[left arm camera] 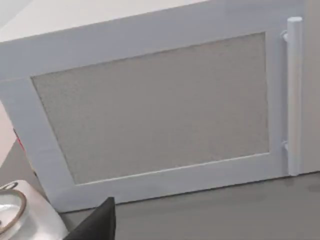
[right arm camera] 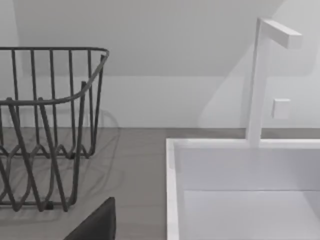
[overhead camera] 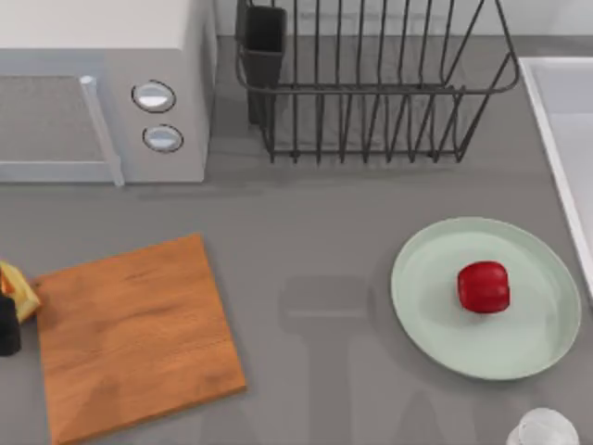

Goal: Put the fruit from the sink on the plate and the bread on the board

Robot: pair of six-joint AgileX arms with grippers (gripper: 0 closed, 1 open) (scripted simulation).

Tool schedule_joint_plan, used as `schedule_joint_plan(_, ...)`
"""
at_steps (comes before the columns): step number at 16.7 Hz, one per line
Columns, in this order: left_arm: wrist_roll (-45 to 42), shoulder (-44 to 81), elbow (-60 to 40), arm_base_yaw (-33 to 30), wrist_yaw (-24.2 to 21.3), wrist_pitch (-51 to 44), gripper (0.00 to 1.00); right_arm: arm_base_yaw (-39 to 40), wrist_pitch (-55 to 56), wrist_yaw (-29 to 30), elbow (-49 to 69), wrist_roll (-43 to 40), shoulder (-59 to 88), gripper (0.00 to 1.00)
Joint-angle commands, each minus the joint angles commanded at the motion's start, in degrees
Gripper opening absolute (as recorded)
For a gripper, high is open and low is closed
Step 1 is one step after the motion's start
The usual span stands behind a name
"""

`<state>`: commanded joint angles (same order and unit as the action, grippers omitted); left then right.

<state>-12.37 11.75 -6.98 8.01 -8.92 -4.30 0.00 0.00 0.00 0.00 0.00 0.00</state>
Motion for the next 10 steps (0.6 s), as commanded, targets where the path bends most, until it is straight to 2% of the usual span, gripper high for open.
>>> schedule_joint_plan(4,-18.93,18.04,-7.64,10.26,-11.0,-7.63,1.0,0.0,0.0,0.0,0.0,0.0,0.0,1.0)
schedule_joint_plan(10,-54.92,54.0,-19.99,25.37,-29.0,-23.72,1.0,0.0,0.0,0.0,0.0,0.0,0.0,1.0)
